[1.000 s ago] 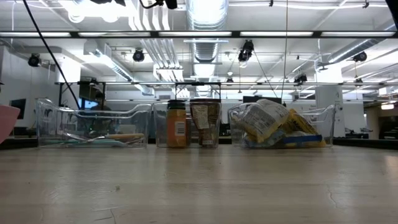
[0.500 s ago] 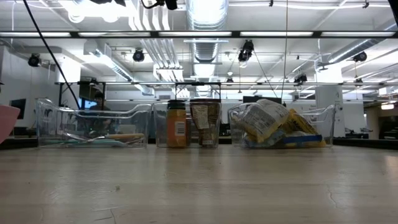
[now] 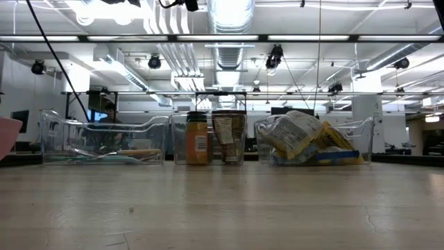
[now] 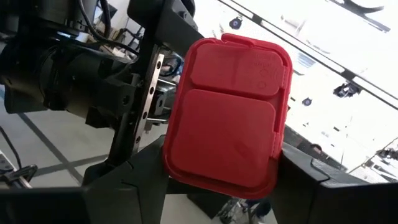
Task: Pick & Place Food Item
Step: Put the red seasoning can into the middle transparent bin
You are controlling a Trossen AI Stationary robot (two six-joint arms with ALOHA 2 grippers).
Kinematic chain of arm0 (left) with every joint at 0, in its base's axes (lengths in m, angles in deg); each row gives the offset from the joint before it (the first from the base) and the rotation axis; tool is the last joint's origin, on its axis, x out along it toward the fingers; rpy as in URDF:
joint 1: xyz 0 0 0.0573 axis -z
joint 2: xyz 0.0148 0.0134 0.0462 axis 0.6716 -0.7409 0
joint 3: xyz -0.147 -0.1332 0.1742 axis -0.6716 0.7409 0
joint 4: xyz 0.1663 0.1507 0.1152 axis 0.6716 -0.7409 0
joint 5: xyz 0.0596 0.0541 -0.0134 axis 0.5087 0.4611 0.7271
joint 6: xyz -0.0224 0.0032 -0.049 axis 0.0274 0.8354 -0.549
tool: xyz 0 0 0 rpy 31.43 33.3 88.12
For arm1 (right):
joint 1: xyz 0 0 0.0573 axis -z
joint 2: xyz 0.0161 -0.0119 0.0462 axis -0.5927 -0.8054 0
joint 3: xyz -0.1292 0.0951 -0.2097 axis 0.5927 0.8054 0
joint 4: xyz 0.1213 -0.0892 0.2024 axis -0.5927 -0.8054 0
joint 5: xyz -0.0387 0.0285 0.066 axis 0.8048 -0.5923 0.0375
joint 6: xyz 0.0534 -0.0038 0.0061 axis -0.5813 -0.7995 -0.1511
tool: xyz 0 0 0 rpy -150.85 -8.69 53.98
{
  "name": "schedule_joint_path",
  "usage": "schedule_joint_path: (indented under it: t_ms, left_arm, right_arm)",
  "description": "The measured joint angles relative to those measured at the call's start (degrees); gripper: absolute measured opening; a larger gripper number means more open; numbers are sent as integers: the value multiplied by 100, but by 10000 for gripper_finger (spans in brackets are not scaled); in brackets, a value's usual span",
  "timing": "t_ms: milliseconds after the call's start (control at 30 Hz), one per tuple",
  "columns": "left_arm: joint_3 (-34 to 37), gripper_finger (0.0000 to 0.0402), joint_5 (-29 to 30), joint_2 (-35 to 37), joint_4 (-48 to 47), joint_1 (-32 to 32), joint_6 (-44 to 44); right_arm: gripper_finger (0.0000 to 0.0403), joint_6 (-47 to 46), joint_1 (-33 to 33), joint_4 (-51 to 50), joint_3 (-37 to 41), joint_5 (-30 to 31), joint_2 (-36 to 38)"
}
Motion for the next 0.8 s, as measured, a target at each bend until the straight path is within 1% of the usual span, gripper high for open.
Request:
schedule_joint_path:
  t_ms: [200, 400, 800]
  left_arm:
    - [-11, 366, -32, 9, -31, 4, 147]
    - [-11, 366, -38, 9, -37, -2, 248]
    - [-36, 367, -15, 22, 36, -59, 1082]
  right_arm:
    - [206, 4, -71, -23, -181, 146, -6]
    - [205, -81, -92, -18, -198, 194, -11]
    - [203, -580, -125, -43, -426, 401, -24]
